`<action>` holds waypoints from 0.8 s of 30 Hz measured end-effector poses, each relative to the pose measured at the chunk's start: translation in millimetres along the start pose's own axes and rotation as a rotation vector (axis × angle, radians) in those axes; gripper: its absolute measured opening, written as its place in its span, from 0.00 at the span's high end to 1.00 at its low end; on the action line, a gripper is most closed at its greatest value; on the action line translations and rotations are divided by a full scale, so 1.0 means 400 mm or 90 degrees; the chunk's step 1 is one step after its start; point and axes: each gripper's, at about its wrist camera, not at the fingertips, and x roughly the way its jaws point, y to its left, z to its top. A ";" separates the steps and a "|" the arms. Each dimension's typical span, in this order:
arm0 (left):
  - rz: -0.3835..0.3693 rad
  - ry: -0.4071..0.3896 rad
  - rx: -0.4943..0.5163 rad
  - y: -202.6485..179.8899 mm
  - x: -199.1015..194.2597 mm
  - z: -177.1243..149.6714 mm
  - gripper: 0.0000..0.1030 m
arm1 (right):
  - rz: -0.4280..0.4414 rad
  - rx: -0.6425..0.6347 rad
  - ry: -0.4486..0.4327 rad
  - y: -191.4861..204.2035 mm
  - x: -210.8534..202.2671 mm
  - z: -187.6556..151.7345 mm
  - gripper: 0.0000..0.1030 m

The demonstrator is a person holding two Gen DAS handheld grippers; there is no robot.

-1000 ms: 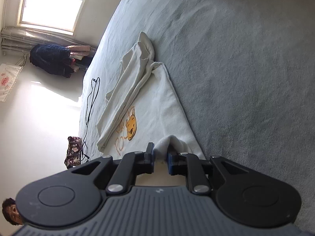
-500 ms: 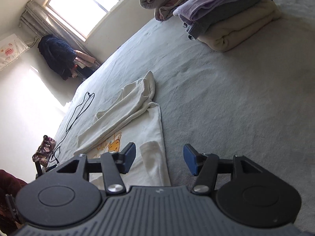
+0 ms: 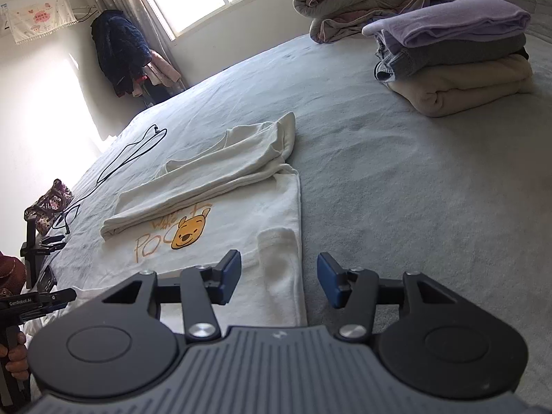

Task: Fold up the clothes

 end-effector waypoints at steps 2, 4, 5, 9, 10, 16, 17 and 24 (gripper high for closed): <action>0.004 0.002 0.006 -0.005 0.003 -0.003 0.76 | -0.004 -0.013 -0.005 0.009 -0.002 -0.003 0.48; 0.010 0.001 0.014 -0.008 0.003 -0.007 0.81 | -0.008 -0.027 -0.005 0.015 0.003 -0.007 0.50; 0.013 -0.002 0.018 -0.010 0.002 -0.009 0.85 | -0.012 -0.036 -0.004 0.018 0.007 -0.009 0.52; 0.012 -0.011 0.020 -0.010 -0.006 -0.010 0.92 | -0.033 -0.063 -0.001 0.026 0.021 -0.017 0.78; 0.012 -0.014 0.021 -0.009 -0.008 -0.011 0.92 | -0.038 -0.067 -0.002 0.027 0.022 -0.017 0.82; 0.017 -0.034 0.033 -0.021 -0.021 -0.013 0.93 | -0.037 -0.085 -0.037 0.038 0.000 -0.016 0.93; 0.017 -0.037 0.034 -0.023 -0.024 -0.013 0.93 | -0.037 -0.090 -0.042 0.042 -0.003 -0.016 0.93; 0.026 -0.058 0.051 -0.041 -0.037 0.010 0.93 | -0.037 -0.103 -0.070 0.065 -0.019 0.008 0.94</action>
